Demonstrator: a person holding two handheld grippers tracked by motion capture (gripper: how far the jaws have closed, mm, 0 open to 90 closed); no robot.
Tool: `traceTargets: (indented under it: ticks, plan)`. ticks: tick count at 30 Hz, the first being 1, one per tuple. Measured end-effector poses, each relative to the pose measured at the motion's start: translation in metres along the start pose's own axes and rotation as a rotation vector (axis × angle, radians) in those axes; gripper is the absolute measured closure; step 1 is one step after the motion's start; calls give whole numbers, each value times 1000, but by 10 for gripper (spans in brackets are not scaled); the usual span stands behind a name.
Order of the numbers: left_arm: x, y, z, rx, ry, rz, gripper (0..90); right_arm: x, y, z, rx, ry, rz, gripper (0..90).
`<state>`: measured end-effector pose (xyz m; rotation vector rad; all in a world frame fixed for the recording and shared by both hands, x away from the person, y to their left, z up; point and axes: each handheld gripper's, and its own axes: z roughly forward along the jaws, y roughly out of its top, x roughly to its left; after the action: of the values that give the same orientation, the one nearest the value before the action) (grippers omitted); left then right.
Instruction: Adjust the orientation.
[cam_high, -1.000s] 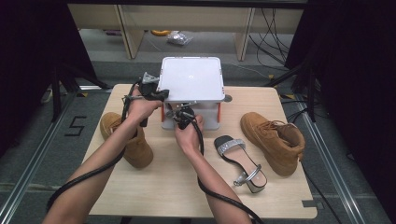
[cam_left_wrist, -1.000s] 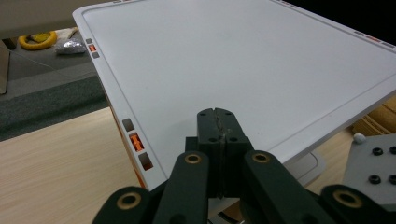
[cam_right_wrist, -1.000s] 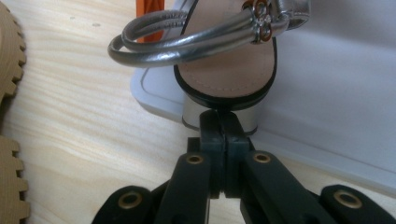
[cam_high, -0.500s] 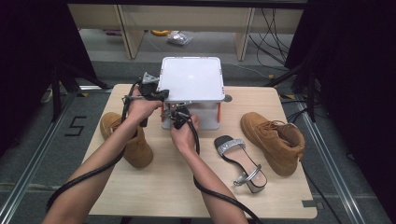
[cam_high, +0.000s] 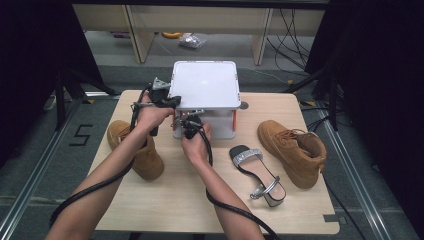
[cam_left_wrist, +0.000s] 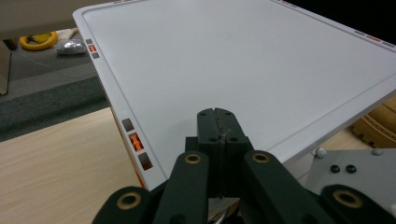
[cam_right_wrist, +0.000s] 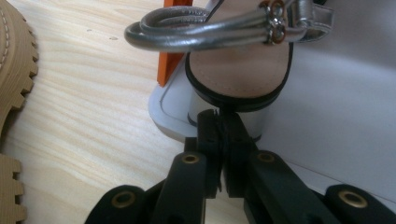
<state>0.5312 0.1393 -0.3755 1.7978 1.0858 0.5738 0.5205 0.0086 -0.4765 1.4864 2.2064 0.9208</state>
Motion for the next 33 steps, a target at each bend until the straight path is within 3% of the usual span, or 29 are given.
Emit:
traceTargets:
  ticks: [9, 12, 17, 22, 26, 29, 33]
  plan:
    - [0, 0, 0, 1, 3, 3, 897, 0, -1, 0, -8, 33, -5, 843]
    - [0, 0, 0, 1, 2, 3, 897, 0, -3, -6, -21, 48, 10, 840]
    - [0, 0, 0, -1, 3, 1, 896, -7, -5, -25, -11, 49, -14, 844]
    - [0, 0, 0, 0, 6, 3, 896, -24, -12, -51, 9, 50, -28, 800]
    - [0, 0, 0, 0, 6, -1, 896, -44, -22, -72, 68, 33, -51, 723]
    - [0, 0, 0, 0, 3, -2, 896, -64, -33, -93, 98, 24, -50, 655]
    - [1, 1, -1, 16, 2, 5, 896, -79, -41, -107, 118, 18, -40, 619]
